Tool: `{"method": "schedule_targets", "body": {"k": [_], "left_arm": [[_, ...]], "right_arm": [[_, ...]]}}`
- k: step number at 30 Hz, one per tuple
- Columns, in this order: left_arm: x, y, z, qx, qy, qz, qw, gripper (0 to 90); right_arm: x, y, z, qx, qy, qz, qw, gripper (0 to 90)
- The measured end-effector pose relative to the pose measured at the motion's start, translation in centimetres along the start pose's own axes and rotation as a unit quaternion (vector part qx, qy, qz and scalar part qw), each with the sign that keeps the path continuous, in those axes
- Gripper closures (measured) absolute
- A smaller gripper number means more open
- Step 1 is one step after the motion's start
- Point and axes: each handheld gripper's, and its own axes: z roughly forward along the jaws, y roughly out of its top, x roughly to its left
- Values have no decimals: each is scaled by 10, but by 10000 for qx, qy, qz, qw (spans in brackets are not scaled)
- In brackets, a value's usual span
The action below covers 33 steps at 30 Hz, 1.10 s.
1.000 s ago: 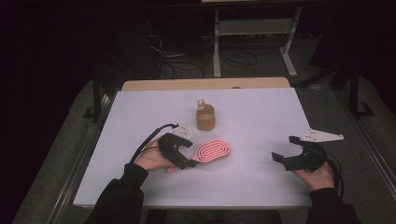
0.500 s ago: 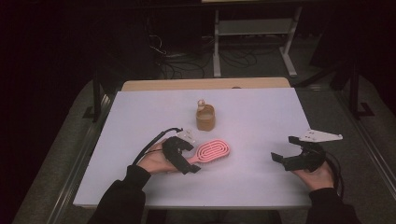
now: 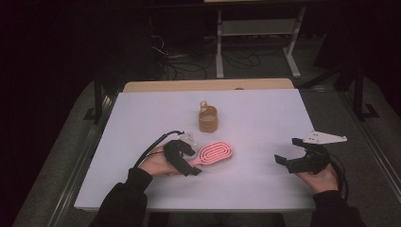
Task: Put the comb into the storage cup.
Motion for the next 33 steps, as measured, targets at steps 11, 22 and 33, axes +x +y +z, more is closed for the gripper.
{"method": "schedule_targets", "body": {"k": [11,22,33], "left_arm": [[-1,-1,3,67,54,90,9999,351],[-1,-1,6,157,260,216,9993,633],[-4,0,7,247,458,386,9979,699]], "right_arm": [[0,0,0,4,12,-7,10000,0],[0,0,0,13,11,-7,10000,0],[0,0,0,18,17,-15,10000,0]]}}
